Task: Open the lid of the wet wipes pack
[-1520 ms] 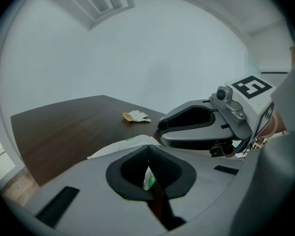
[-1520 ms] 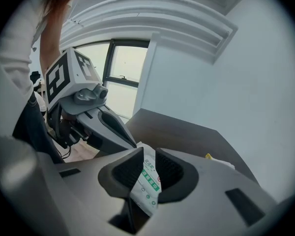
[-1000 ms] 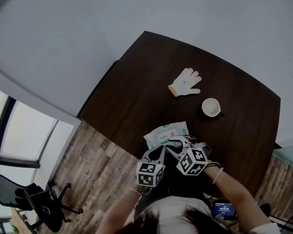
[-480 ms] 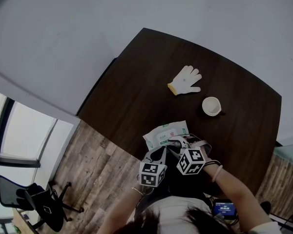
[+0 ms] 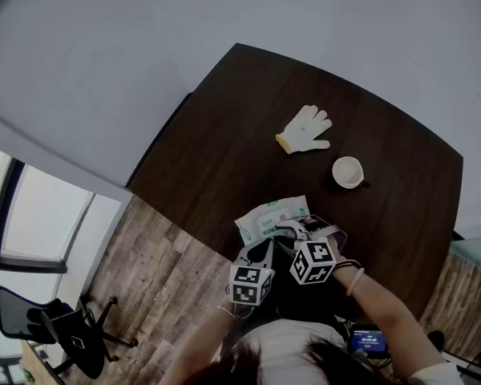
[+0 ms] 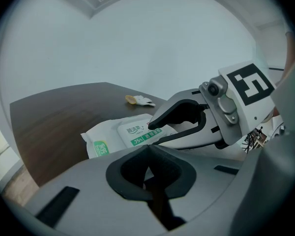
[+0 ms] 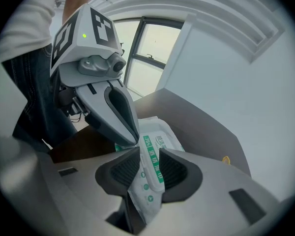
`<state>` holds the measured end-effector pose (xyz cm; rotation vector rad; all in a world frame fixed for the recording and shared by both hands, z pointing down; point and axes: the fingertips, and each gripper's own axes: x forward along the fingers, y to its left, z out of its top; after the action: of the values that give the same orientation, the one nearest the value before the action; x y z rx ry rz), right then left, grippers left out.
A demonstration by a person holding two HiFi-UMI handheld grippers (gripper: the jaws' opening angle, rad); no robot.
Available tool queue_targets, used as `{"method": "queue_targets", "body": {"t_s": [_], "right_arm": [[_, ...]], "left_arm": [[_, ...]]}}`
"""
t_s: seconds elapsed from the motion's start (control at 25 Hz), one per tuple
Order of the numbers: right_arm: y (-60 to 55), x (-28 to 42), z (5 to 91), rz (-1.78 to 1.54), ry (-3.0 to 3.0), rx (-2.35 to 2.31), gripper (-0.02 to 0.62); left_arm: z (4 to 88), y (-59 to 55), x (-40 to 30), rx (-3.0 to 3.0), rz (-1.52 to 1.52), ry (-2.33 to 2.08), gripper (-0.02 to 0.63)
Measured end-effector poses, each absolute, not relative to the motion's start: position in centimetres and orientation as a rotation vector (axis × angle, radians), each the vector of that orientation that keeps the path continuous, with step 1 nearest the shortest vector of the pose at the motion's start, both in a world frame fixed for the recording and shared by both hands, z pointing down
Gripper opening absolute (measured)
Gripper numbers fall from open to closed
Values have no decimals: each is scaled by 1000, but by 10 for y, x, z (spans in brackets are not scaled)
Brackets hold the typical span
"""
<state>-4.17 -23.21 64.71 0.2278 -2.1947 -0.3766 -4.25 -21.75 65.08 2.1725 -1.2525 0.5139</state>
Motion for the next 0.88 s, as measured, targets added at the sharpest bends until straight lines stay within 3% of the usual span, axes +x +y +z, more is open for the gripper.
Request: {"method": "queue_targets", "body": {"t_s": [0.28,0.88], "right_arm": [[-224,-42,650,-399,-2172,188,84],[-225,-43,648,-412,-2160,123,77]], "left_arm": [[653,-212,-43,2170,532,-1259,18],[656,-209,-43,2143,540,-1252,18]]}}
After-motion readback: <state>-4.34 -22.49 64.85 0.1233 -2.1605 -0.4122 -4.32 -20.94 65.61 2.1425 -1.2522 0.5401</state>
